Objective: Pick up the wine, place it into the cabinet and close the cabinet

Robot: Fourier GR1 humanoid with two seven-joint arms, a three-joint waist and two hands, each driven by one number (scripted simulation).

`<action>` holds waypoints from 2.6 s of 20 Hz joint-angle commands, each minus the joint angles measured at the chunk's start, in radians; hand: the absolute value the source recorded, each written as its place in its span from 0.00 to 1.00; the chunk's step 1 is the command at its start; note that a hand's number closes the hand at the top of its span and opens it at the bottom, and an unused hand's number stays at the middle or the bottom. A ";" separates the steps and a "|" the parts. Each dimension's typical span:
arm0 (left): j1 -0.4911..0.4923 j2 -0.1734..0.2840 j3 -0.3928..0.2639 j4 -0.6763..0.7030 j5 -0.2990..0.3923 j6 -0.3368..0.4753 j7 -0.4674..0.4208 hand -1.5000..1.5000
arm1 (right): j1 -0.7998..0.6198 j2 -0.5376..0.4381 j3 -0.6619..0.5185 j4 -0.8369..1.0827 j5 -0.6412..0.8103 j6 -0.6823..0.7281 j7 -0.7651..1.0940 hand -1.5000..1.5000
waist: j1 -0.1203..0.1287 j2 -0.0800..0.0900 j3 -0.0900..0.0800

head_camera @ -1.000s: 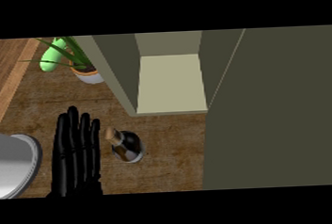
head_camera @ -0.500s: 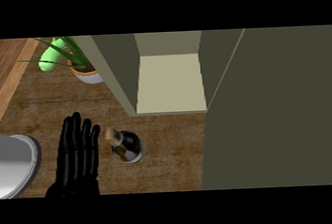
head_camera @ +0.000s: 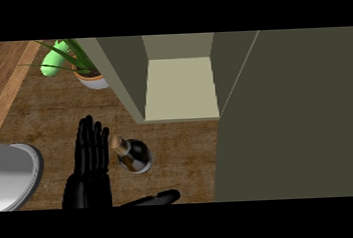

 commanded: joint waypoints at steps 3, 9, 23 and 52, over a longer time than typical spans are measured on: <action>0.108 -0.015 0.058 0.102 0.136 -0.095 -0.249 0.00 | 0.055 -0.010 -0.013 -0.204 -0.083 -0.006 0.099 0.00 | 0.003 -0.002 0.000; 0.128 -0.052 0.137 0.226 0.241 -0.210 -0.382 0.00 | 0.046 0.013 0.021 -0.175 -0.038 -0.009 0.073 0.00 | 0.006 -0.001 0.001; 0.073 -0.125 0.262 0.526 0.343 -0.436 -0.602 0.00 | 0.016 0.010 -0.039 -0.160 -0.060 0.007 0.072 0.00 | 0.008 0.000 0.002; -0.034 -0.192 0.389 0.901 0.388 -0.597 -0.789 0.00 | 0.001 0.054 -0.015 -0.124 -0.017 0.030 0.078 0.00 | 0.009 0.000 0.002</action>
